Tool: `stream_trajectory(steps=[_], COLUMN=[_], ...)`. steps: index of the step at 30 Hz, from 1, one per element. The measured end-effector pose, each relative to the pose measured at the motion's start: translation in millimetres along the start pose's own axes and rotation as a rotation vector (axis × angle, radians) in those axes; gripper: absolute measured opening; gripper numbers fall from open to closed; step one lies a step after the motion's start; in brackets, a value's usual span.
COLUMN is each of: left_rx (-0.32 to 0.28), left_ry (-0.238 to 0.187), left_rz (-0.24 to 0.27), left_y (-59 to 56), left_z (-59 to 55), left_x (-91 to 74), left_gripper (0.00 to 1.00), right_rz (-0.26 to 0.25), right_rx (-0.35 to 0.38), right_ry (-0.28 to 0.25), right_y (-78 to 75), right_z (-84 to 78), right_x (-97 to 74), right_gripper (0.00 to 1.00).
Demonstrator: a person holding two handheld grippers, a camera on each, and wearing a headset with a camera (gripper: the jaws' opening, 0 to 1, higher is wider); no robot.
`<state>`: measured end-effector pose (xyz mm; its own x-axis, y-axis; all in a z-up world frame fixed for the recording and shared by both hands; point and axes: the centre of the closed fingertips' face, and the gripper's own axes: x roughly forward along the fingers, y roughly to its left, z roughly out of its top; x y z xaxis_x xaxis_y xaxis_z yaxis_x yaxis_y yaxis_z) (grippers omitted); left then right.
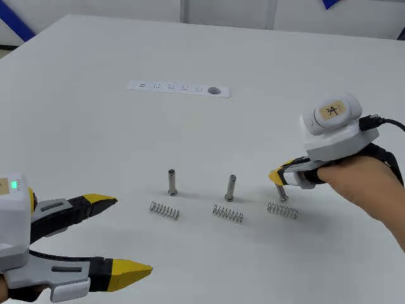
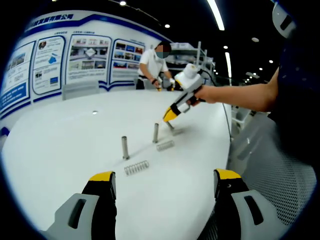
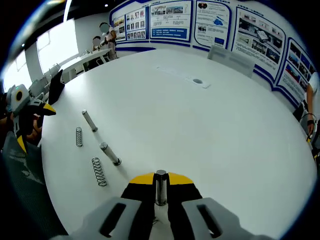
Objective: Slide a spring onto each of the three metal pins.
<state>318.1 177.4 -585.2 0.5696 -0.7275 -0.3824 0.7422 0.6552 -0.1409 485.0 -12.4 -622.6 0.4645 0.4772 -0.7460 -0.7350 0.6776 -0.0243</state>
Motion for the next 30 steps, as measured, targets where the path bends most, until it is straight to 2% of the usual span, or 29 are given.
stream_trajectory(steps=[17,30], left_rx=[0.011,0.028], left_ry=[-0.010,-0.013], left_rz=[0.004,0.005], left_y=[-1.0,1.3], left_z=[4.1,8.9], left_x=[-2.2,-1.7], left_gripper=[0.81,0.81], right_rz=[-0.018,-0.016], right_rx=[0.033,0.024], right_ry=[-0.047,-0.030], right_y=[1.0,1.9], right_z=[-7.3,-17.9], right_x=[-16.4,-22.2], right_gripper=[0.09,0.09])
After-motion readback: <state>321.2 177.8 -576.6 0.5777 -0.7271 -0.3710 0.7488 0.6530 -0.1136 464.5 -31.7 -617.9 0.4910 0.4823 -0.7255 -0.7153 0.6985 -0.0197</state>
